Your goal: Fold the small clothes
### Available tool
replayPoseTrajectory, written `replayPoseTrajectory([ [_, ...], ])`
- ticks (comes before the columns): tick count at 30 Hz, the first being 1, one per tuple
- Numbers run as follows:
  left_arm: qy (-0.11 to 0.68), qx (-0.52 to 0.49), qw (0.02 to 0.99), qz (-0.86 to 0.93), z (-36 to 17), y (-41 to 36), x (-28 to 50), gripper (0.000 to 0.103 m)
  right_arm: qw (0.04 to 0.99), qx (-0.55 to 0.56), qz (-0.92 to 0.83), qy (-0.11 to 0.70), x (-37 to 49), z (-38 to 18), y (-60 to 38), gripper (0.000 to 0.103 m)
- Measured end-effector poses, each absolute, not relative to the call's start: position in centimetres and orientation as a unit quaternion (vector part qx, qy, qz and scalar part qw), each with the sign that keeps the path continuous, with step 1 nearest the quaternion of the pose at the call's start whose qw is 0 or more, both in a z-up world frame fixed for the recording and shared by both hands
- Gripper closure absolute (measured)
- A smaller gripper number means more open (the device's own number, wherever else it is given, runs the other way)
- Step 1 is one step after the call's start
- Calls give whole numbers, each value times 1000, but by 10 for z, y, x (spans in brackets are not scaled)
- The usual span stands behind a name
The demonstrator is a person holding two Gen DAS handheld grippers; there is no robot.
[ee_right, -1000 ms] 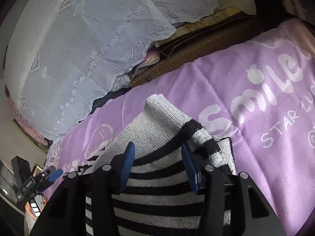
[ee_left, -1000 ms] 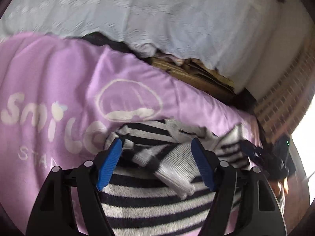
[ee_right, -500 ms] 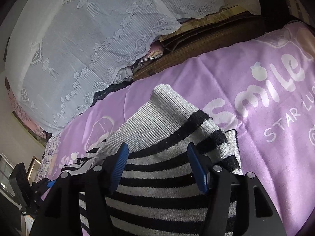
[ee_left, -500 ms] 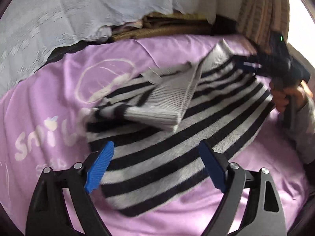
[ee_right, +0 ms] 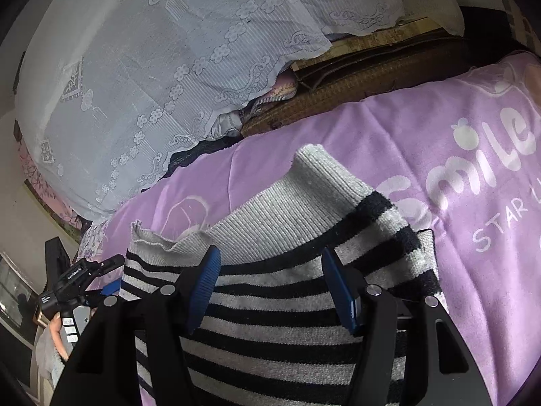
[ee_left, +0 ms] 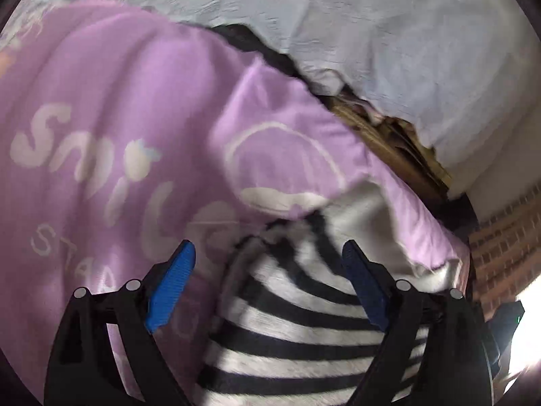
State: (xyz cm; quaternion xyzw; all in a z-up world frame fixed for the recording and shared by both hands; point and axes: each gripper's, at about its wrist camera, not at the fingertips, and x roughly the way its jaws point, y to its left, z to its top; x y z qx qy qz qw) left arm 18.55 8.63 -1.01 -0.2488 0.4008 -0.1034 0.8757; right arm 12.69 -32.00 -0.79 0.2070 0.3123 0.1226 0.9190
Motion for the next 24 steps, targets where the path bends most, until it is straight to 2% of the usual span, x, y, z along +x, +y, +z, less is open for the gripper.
replayPoseTrajectory([
  [3,392,-208,885,-143,4,54,178,8,919,207,143,304,131,0,-308,49],
  [6,398,-154,898,-104,4,23,191,5,905,219,170,322,150,-3,-292,58],
  [8,441,-139,884,-74,-13,16,220,5,900,225,154,341,171,-12,-286,60],
  [11,475,-182,860,-41,-41,33,247,5,883,266,112,371,201,-38,-298,61],
  [13,484,-175,858,-14,-48,39,248,5,865,307,102,383,213,-62,-316,71],
  [14,486,-189,853,-20,-51,44,249,5,857,331,103,381,215,-68,-325,85],
  [15,481,-194,855,-22,-50,45,246,5,850,350,106,379,215,-70,-331,88],
  [17,471,-216,854,-39,-45,51,239,5,857,346,112,365,208,-64,-332,86],
  [18,462,-234,853,-66,-42,55,233,5,864,334,108,360,204,-61,-329,81],
  [22,429,-248,862,-110,-23,63,211,5,895,257,140,335,187,-33,-295,80],
  [24,412,-236,872,-116,-11,62,200,5,902,232,169,324,178,-22,-275,69],
])
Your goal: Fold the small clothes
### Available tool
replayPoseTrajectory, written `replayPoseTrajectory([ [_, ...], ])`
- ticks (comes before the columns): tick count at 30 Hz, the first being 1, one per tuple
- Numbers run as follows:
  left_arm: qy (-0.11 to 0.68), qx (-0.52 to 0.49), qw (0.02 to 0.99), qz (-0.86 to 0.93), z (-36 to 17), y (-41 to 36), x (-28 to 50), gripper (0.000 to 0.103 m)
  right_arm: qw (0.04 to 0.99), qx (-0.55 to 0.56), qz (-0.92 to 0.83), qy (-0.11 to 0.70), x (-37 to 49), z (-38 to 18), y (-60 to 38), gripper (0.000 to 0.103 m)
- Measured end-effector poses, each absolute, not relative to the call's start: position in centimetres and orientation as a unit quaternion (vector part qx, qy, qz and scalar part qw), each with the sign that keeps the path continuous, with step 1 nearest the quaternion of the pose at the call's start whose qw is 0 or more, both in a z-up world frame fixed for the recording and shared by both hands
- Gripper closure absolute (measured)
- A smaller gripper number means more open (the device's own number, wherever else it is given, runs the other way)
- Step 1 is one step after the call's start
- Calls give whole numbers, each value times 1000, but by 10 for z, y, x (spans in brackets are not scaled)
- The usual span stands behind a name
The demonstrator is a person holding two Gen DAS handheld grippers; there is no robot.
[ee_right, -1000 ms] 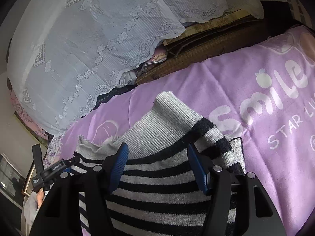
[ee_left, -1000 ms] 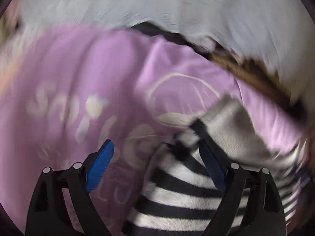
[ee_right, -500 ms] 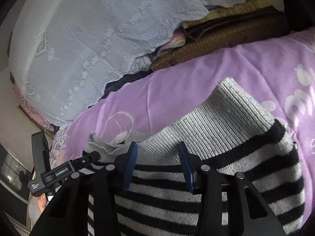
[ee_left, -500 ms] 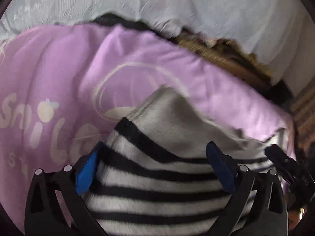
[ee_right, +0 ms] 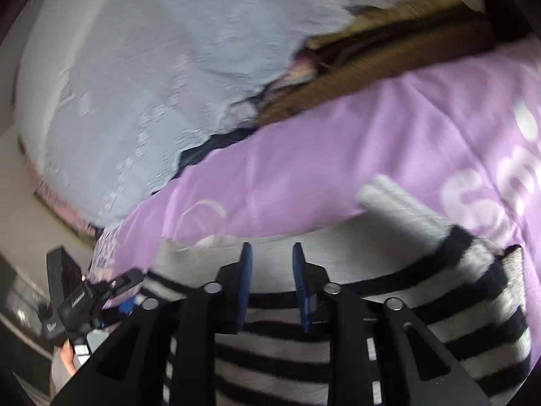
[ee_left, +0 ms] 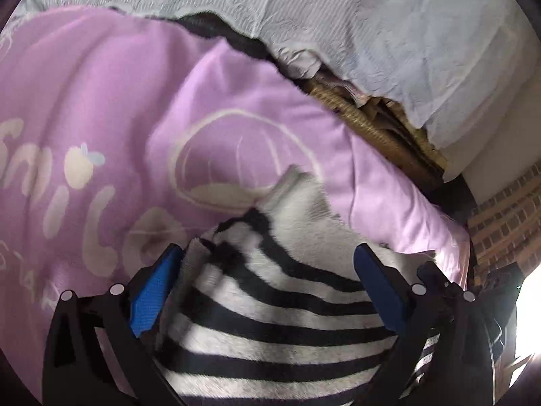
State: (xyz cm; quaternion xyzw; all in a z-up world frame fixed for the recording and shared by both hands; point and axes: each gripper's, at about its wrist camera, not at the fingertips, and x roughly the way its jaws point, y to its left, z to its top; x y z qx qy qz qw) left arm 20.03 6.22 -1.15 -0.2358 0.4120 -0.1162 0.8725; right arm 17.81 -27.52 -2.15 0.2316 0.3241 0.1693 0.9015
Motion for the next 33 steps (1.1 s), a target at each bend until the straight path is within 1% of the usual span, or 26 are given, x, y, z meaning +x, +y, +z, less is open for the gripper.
replayPoseTrajectory([
  [2,416,-208,878,-112,-9,50,200,5,903,210,188,323,176,-18,-261,63],
  [4,441,-176,877,-72,-22,39,221,5,903,181,196,336,176,-24,-248,63],
  [5,478,-167,862,-38,-40,43,231,5,900,172,194,349,179,-31,-245,63],
  [6,497,-182,847,-38,-54,49,239,5,890,170,191,377,186,-45,-242,63],
  [7,480,-180,858,-38,-47,51,236,5,878,178,193,401,192,-57,-241,62],
  [10,484,-192,853,-34,-49,60,235,5,875,193,201,397,192,-59,-245,62],
  [14,447,-244,860,-39,-34,83,220,5,881,190,197,386,186,-54,-246,61],
  [16,430,-246,868,-42,-26,91,217,5,892,201,190,358,180,-40,-257,61],
  [19,449,-247,858,-32,-36,96,224,5,907,224,149,325,177,-26,-286,58],
  [21,474,-236,848,-29,-53,96,234,5,902,249,107,335,188,-34,-310,53],
  [22,470,-210,857,-24,-51,91,236,5,892,278,83,347,194,-46,-328,55],
  [23,475,-200,857,-21,-52,87,236,5,874,319,86,356,200,-60,-343,68],
  [24,475,-196,858,-16,-53,86,237,5,859,355,87,359,203,-70,-357,87],
  [25,473,-195,859,-16,-52,85,237,5,854,367,83,359,203,-72,-362,90],
  [28,462,-221,858,-26,-49,94,233,5,865,351,87,347,199,-65,-356,85],
  [30,447,-261,855,-37,-42,104,223,5,873,335,91,344,192,-55,-348,75],
  [31,435,-277,855,-51,-35,106,218,5,875,330,100,340,189,-51,-343,73],
  [33,422,-272,862,-76,-20,98,210,5,881,315,119,331,180,-39,-332,69],
])
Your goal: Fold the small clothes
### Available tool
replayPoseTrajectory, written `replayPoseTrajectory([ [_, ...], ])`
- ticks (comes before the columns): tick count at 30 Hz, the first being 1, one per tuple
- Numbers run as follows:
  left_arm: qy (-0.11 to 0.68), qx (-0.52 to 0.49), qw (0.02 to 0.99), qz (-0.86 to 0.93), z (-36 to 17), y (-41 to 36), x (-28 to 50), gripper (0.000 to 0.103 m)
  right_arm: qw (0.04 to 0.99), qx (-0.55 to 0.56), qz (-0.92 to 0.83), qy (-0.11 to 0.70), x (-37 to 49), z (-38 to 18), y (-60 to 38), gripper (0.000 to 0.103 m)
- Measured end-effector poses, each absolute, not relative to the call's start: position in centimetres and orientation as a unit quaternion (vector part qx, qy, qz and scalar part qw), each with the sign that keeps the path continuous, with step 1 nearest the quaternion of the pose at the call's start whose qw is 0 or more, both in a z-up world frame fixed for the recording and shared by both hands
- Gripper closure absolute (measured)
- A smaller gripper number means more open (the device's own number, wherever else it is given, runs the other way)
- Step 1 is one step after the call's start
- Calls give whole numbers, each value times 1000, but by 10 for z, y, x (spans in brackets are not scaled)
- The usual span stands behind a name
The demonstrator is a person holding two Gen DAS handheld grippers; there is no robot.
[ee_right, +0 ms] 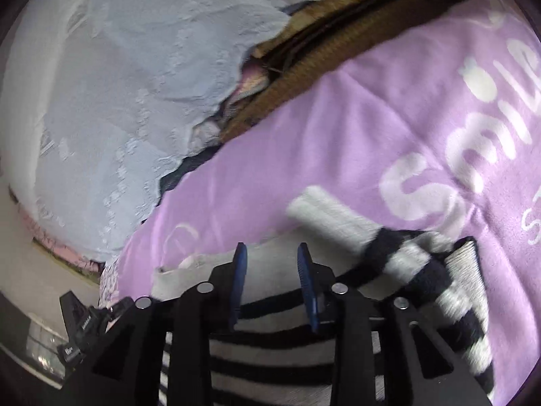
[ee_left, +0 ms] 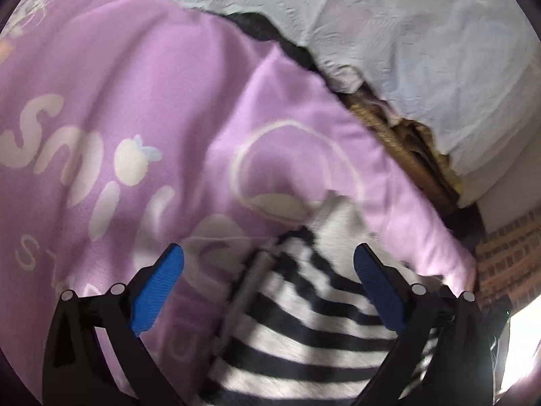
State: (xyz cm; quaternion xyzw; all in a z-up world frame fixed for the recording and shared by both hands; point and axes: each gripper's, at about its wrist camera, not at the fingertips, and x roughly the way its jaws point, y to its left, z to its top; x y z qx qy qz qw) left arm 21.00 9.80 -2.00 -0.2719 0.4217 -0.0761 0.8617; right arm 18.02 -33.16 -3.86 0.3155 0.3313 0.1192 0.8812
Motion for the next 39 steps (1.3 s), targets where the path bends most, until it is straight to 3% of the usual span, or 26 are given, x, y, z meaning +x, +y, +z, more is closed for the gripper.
replayPoseTrajectory([
  [4,425,-198,877,-105,-3,58,194,5,889,271,148,338,168,-28,-304,65],
  [9,434,-45,897,-75,-26,-8,175,5,881,221,143,393,168,-53,-273,65],
  [12,408,43,911,-37,-39,-30,167,4,893,182,139,388,162,-56,-263,62],
  [22,365,-164,913,-74,12,62,128,5,912,163,147,346,95,-25,-263,57],
  [26,365,-130,915,-113,13,32,107,5,908,138,159,362,80,-37,-253,51],
  [29,410,-54,905,-101,-19,-13,114,5,913,110,157,361,75,-52,-243,48],
  [30,434,-25,896,-92,-40,-27,122,4,915,99,159,356,75,-52,-240,43],
  [33,399,32,914,-61,-43,-44,113,4,915,94,169,354,75,-52,-237,33],
  [39,395,14,916,-70,-45,-38,113,4,918,74,178,348,72,-51,-228,23],
])
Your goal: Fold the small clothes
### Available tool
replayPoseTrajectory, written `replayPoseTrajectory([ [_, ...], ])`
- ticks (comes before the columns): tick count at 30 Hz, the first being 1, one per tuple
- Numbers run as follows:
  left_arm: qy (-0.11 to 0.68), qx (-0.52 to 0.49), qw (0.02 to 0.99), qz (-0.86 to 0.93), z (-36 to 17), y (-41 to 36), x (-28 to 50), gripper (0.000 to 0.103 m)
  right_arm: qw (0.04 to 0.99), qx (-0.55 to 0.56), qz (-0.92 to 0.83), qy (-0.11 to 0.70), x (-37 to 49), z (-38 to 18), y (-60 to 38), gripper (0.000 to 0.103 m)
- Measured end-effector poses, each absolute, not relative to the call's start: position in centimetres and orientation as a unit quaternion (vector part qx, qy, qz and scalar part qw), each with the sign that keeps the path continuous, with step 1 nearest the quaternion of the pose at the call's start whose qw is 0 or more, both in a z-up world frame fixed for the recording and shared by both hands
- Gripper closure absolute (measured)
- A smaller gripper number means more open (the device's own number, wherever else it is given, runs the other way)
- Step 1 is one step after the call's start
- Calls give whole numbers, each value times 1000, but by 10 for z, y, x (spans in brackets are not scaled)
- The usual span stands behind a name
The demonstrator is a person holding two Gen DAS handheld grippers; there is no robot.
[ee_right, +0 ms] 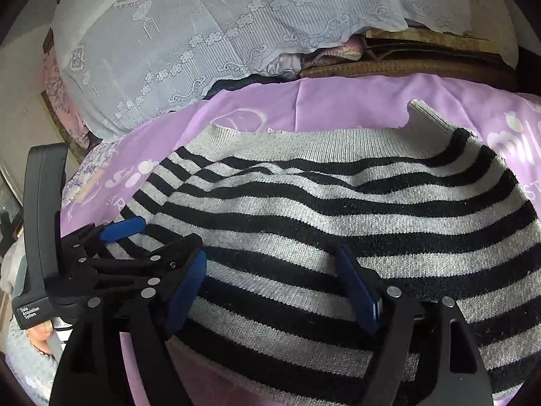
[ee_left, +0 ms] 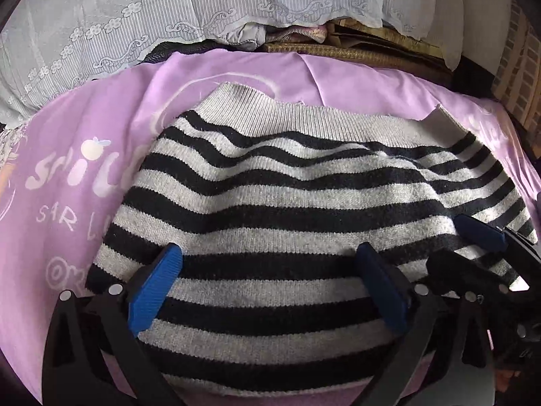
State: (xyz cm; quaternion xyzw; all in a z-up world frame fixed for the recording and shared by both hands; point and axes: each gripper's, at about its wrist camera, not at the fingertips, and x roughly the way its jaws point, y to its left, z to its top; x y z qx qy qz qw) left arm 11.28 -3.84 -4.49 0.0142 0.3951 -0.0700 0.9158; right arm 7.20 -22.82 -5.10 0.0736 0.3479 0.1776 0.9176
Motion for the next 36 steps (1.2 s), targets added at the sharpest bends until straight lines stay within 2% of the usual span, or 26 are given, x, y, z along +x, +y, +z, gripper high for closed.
replayPoseTrajectory([
  [8,364,4,930,-48,-36,-32,92,4,951,86,93,284,40,-32,-248,24],
  [12,337,3,941,-27,-28,-29,86,4,945,102,42,307,50,-39,-265,23],
  [13,344,4,939,-22,-31,-29,89,4,938,101,39,329,56,-45,-267,22],
  [15,377,5,926,-16,-43,-29,100,4,932,83,51,349,61,-51,-262,5],
  [16,380,0,925,-18,-44,-27,102,4,932,68,59,352,62,-51,-256,3],
  [36,376,3,926,-17,-45,-28,99,4,931,66,57,354,65,-53,-258,3],
])
